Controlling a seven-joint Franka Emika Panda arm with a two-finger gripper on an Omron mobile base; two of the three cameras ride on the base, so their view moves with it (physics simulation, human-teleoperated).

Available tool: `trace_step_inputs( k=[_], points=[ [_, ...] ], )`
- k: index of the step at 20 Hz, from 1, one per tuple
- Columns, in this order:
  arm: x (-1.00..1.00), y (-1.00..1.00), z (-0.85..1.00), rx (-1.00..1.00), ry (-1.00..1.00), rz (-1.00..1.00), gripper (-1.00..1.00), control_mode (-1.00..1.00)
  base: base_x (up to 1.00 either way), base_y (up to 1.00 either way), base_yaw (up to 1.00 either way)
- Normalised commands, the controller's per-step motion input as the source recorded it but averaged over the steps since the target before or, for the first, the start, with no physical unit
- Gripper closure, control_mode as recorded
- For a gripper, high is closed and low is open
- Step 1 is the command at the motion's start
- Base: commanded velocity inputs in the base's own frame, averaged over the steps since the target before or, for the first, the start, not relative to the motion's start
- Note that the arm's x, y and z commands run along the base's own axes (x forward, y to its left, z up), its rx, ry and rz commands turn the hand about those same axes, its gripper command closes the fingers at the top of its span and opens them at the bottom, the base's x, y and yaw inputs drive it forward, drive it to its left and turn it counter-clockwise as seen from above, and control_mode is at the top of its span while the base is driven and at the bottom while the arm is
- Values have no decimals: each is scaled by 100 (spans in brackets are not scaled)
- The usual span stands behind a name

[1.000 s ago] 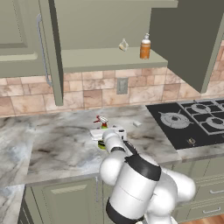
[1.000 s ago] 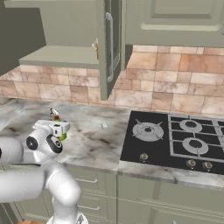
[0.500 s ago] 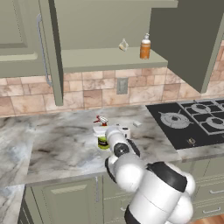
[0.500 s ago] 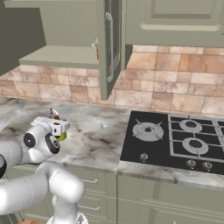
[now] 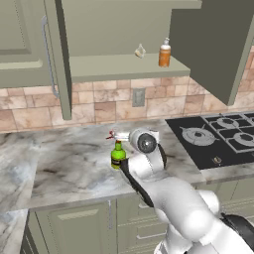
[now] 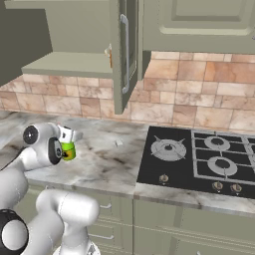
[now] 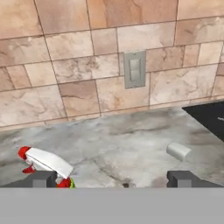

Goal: Pick the soap dispenser and spray from the cabinet and place them on the counter.

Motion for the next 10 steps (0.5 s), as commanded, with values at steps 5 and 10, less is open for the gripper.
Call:
trace_step_inputs(
  k=[5,10],
  points=[
    [-33,-23,70,0,26,-12,-100,-100,0,0,0],
    [-40,-18,59,0,22,-9,-100,-100,0,0,0]
  ],
)
